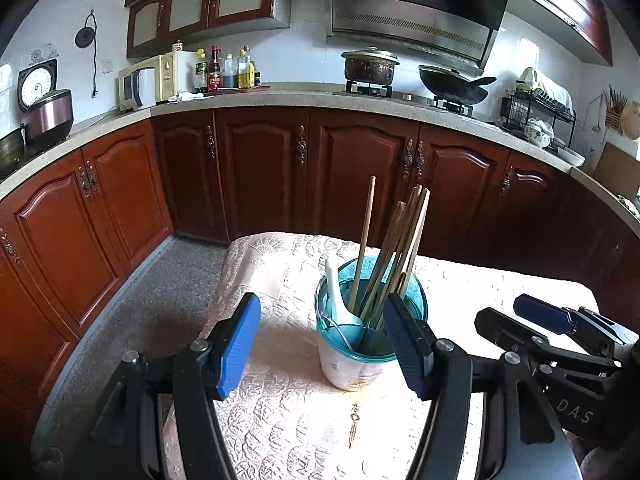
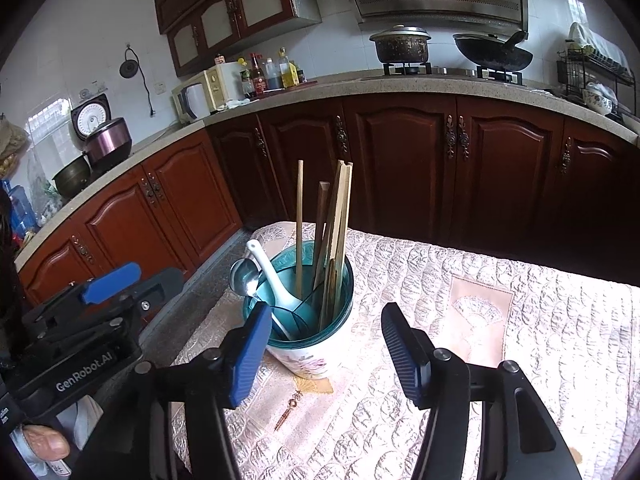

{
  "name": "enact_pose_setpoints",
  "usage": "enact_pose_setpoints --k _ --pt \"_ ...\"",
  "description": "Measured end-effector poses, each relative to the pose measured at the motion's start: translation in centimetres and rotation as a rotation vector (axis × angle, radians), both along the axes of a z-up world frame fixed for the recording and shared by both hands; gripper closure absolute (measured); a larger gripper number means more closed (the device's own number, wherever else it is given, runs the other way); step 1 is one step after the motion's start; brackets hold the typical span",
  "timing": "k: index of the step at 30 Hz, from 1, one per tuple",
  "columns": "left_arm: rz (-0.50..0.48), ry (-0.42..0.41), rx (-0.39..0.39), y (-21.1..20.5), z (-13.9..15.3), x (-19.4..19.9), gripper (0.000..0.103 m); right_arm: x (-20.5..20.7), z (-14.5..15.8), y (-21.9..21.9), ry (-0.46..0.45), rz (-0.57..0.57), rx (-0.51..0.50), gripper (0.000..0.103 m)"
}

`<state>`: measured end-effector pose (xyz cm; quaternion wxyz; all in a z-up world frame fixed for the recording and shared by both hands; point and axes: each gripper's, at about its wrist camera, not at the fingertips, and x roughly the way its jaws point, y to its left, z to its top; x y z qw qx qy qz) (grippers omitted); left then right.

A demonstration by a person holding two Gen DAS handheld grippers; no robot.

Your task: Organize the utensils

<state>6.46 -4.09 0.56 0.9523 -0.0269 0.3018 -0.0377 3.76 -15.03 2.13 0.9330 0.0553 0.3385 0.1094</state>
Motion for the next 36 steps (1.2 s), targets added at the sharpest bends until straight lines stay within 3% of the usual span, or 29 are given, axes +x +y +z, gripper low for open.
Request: enact_pose_setpoints --k 36 --pt "0.039 -0.013 0.001 0.68 0.05 -0.21 0.039 -0.01 0.05 0.82 -0.003 0.004 -0.036 0.039"
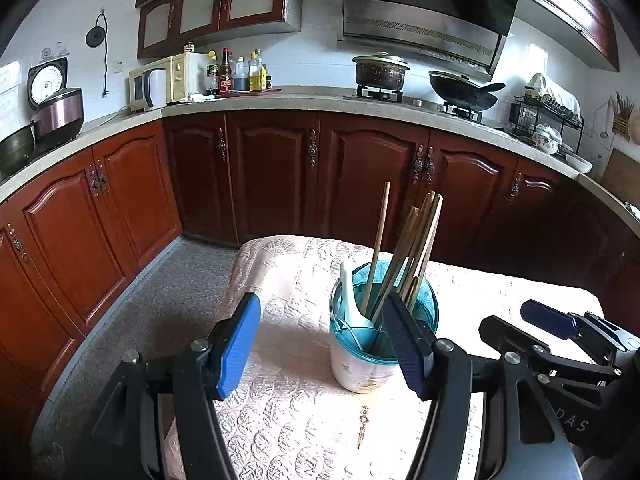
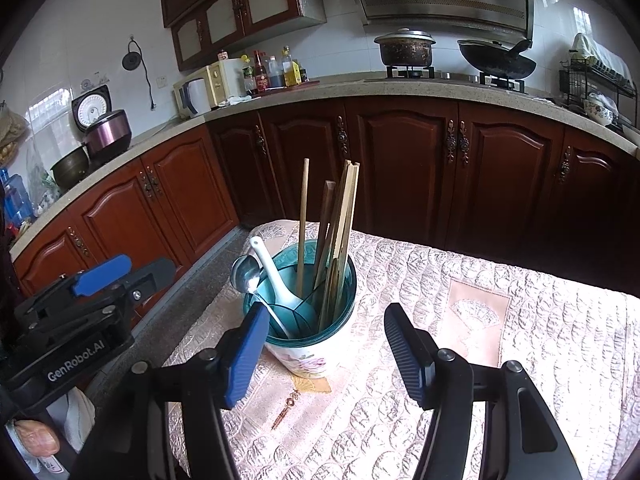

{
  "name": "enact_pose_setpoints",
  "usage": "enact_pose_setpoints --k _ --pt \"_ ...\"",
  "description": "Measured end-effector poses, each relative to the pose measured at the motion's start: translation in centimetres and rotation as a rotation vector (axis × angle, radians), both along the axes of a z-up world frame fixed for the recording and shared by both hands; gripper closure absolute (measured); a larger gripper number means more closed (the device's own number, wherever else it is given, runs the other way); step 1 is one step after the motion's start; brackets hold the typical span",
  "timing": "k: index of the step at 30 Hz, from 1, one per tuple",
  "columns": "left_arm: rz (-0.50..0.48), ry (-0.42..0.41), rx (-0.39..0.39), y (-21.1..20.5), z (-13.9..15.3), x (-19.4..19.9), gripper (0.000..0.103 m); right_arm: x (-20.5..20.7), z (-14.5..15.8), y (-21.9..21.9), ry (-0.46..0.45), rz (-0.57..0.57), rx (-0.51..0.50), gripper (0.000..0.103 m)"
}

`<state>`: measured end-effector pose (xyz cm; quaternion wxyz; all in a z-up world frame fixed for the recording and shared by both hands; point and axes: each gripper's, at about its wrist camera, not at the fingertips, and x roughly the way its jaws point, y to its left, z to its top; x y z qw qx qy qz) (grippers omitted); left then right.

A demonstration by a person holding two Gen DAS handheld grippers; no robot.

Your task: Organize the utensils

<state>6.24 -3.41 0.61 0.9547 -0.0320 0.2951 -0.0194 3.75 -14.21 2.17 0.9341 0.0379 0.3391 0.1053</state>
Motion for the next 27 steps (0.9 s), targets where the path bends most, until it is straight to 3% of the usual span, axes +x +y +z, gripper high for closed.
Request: enact_pose_setpoints --k 27 --pt "0.004 -0.013 0.016 0.0 0.3 0.05 0.039 0.6 -0.04 0.65 -0.002 0.017 -0.015 0.038"
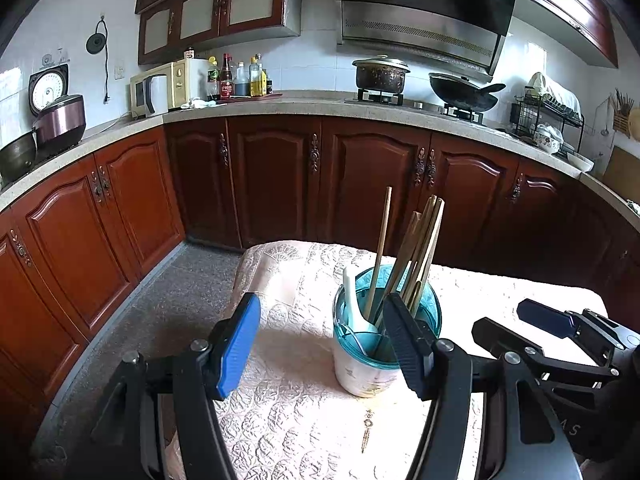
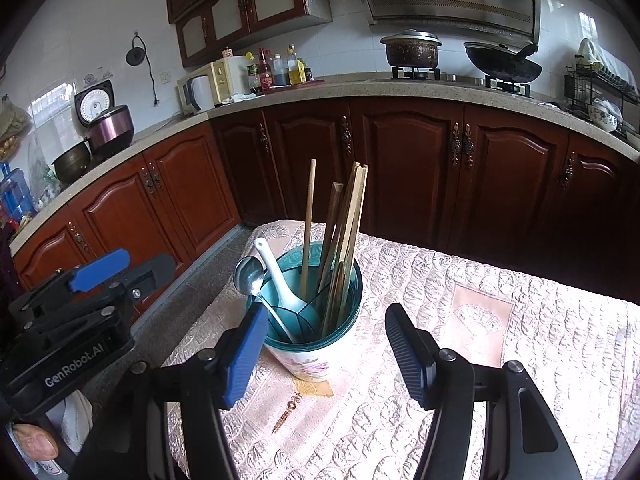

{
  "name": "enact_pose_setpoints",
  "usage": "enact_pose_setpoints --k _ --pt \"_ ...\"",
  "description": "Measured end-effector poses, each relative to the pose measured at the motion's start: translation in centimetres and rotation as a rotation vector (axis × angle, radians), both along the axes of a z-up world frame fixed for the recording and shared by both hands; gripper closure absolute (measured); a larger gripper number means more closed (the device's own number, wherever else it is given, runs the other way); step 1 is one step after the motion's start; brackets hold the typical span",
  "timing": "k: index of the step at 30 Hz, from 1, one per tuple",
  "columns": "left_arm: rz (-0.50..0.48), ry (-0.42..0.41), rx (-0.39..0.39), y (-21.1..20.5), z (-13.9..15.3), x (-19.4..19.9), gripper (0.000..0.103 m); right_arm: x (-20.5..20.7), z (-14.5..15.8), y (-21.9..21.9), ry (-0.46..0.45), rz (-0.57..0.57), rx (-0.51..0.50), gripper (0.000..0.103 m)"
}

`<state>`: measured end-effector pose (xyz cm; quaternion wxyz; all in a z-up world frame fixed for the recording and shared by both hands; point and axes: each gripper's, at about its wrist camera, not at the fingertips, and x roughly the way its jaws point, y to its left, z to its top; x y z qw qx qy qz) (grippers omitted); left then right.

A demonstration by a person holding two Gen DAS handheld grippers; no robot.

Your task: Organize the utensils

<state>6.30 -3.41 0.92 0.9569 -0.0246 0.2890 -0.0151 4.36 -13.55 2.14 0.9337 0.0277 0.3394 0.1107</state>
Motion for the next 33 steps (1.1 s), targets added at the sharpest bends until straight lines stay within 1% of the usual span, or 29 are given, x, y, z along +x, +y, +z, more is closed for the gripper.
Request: enact_pose_setpoints --k 25,33 --pt "-0.012 0.012 0.011 -0.5 -0.8 0.6 0.039 0.3 -0.7 0.1 0.018 0.002 -0.002 0.038" --pt "-0.023 0.011 0.011 -0.7 -1.2 0.8 0.039 0.3 -1.4 -0.9 0.025 -0.016 0.007 0.038"
